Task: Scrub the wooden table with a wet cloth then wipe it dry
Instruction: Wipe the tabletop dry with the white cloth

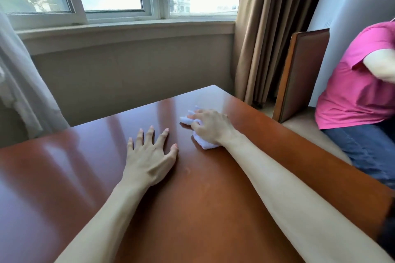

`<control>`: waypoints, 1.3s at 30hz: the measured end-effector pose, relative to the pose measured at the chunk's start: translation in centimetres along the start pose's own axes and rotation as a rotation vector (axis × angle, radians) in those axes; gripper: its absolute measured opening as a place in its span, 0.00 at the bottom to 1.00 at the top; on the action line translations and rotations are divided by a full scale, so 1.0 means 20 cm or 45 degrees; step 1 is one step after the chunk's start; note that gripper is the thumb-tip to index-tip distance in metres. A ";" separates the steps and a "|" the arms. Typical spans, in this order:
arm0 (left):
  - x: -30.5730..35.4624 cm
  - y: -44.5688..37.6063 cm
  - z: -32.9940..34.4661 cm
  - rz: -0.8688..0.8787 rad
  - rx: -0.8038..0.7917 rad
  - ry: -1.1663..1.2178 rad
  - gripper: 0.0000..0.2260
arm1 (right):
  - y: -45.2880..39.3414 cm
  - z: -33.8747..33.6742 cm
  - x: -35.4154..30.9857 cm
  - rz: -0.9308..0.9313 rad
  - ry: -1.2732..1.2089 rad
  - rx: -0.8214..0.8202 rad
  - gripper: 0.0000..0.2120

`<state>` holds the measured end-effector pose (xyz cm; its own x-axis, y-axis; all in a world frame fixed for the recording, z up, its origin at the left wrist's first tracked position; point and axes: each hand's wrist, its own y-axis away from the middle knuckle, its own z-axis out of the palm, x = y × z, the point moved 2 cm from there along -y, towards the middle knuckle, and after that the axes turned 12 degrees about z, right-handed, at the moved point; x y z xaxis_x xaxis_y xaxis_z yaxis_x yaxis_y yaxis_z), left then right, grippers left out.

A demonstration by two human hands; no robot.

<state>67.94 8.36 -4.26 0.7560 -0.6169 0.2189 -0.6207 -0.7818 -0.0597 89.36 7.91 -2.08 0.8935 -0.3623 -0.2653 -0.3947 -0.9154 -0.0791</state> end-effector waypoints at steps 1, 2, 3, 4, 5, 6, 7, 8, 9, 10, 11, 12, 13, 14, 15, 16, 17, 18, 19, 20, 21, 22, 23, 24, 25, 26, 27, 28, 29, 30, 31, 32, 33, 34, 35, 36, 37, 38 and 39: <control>0.00 0.00 -0.01 0.003 -0.012 0.022 0.29 | 0.14 -0.02 -0.03 -0.035 -0.006 -0.017 0.22; -0.01 0.00 -0.03 0.013 -0.023 0.056 0.30 | 0.26 -0.02 -0.06 -0.077 -0.006 -0.035 0.23; -0.03 0.00 -0.07 0.037 -0.035 0.102 0.31 | 0.39 -0.03 -0.08 -0.129 0.000 -0.040 0.22; -0.05 -0.01 -0.12 0.080 -0.047 0.135 0.32 | 0.50 -0.04 -0.11 -0.180 -0.002 -0.043 0.22; -0.08 -0.02 -0.16 0.131 -0.073 0.128 0.31 | 0.59 -0.06 -0.13 -0.224 -0.008 -0.049 0.21; -0.11 -0.03 -0.19 0.178 -0.102 0.066 0.29 | 0.67 -0.08 -0.15 -0.267 -0.021 -0.063 0.21; -0.15 -0.03 -0.20 0.208 -0.105 -0.026 0.29 | 0.72 -0.08 -0.17 -0.290 -0.037 -0.084 0.21; -0.20 -0.01 -0.20 0.217 -0.094 -0.127 0.31 | 0.75 -0.09 -0.17 -0.292 -0.059 -0.101 0.21; -0.23 0.00 -0.18 0.197 -0.083 -0.180 0.31 | 0.72 -0.09 -0.16 -0.266 -0.078 -0.119 0.21; -0.26 0.02 -0.16 0.159 -0.085 -0.190 0.30 | 0.67 -0.09 -0.15 -0.216 -0.085 -0.137 0.21; -0.28 0.04 -0.13 0.125 -0.088 -0.160 0.30 | 0.59 -0.09 -0.13 -0.152 -0.090 -0.139 0.21; -0.30 0.05 -0.10 0.111 -0.080 -0.116 0.31 | 0.49 -0.08 -0.11 -0.083 -0.085 -0.119 0.21; -0.30 0.06 -0.09 0.108 -0.054 -0.079 0.31 | 0.38 -0.07 -0.09 -0.016 -0.085 -0.094 0.21; -0.31 0.05 -0.09 0.112 -0.029 -0.060 0.30 | 0.27 -0.05 -0.08 0.035 -0.082 -0.067 0.21; -0.32 0.05 -0.08 0.123 -0.009 -0.050 0.29 | 0.14 -0.03 -0.07 0.067 -0.081 -0.046 0.21; -0.32 0.04 -0.07 0.128 0.008 -0.042 0.29 | 0.02 0.00 -0.06 0.088 -0.074 -0.034 0.21; -0.32 0.04 -0.07 0.127 0.022 -0.036 0.30 | -0.11 0.02 -0.06 0.114 -0.080 -0.026 0.21; -0.33 0.04 -0.06 0.120 0.041 -0.031 0.30 | -0.23 0.04 -0.06 0.144 -0.089 -0.015 0.23; -0.33 0.04 -0.06 0.105 0.054 -0.025 0.30 | -0.35 0.06 -0.07 0.178 -0.097 0.004 0.24; -0.33 0.04 -0.06 0.095 0.061 -0.021 0.29 | -0.47 0.08 -0.09 0.211 -0.099 0.019 0.26; -0.32 0.04 -0.06 0.095 0.067 -0.016 0.29 | -0.56 0.10 -0.11 0.234 -0.094 0.027 0.27; -0.33 0.04 -0.06 0.097 0.073 -0.014 0.29 | -0.63 0.11 -0.13 0.251 -0.084 0.024 0.27; -0.33 0.04 -0.06 0.093 0.078 -0.012 0.29 | -0.69 0.13 -0.16 0.269 -0.067 0.024 0.26; -0.34 0.03 -0.05 0.087 0.085 -0.008 0.29 | -0.70 0.13 -0.18 0.273 -0.052 0.031 0.26; -0.34 0.03 -0.05 0.088 0.087 -0.002 0.29 | -0.68 0.13 -0.19 0.263 -0.036 0.033 0.25; -0.34 0.03 -0.05 0.090 0.085 -0.001 0.29 | -0.64 0.13 -0.21 0.214 -0.007 0.029 0.25; -0.34 0.03 -0.05 0.087 0.080 -0.004 0.29 | -0.55 0.11 -0.24 0.154 0.024 0.010 0.24; -0.34 0.03 -0.05 0.084 0.071 -0.004 0.30 | -0.46 0.10 -0.26 0.102 0.032 -0.012 0.22; -0.34 0.03 -0.05 0.079 0.061 0.004 0.30 | -0.35 0.09 -0.29 0.049 0.026 -0.036 0.21; -0.33 0.03 -0.06 0.078 0.052 0.013 0.30 | -0.24 0.08 -0.32 -0.001 0.009 -0.056 0.20; -0.33 0.03 -0.06 0.082 0.045 0.018 0.29 | -0.12 0.07 -0.34 -0.041 -0.005 -0.064 0.21; -0.33 0.03 -0.07 0.086 0.047 0.024 0.27 | 0.00 0.06 -0.35 -0.074 -0.015 -0.066 0.21; -0.33 0.03 -0.07 0.085 0.052 0.036 0.25 | 0.12 0.06 -0.35 -0.096 -0.019 -0.068 0.22; -0.32 0.04 -0.08 0.082 0.055 0.048 0.24 | 0.24 0.05 -0.35 -0.112 -0.022 -0.068 0.23; -0.32 0.04 -0.08 0.084 0.055 0.058 0.24 | 0.36 0.04 -0.35 -0.133 -0.026 -0.063 0.23; -0.32 0.05 -0.08 0.088 0.054 0.061 0.24 | 0.47 0.03 -0.35 -0.168 -0.030 -0.057 0.23; -0.32 0.05 -0.08 0.090 0.053 0.057 0.24 | 0.58 0.02 -0.34 -0.204 -0.035 -0.058 0.23; -0.32 0.05 -0.08 0.092 0.050 0.046 0.24 | 0.66 0.01 -0.34 -0.233 -0.049 -0.064 0.22; -0.32 0.05 -0.08 0.094 0.045 0.035 0.24 | 0.72 0.00 -0.33 -0.244 -0.071 -0.079 0.22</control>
<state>62.12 11.67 -4.18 0.7022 -0.6705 0.2395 -0.6664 -0.7374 -0.1106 77.75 -2.96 -1.39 0.9371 -0.1717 -0.3040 -0.2030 -0.9763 -0.0744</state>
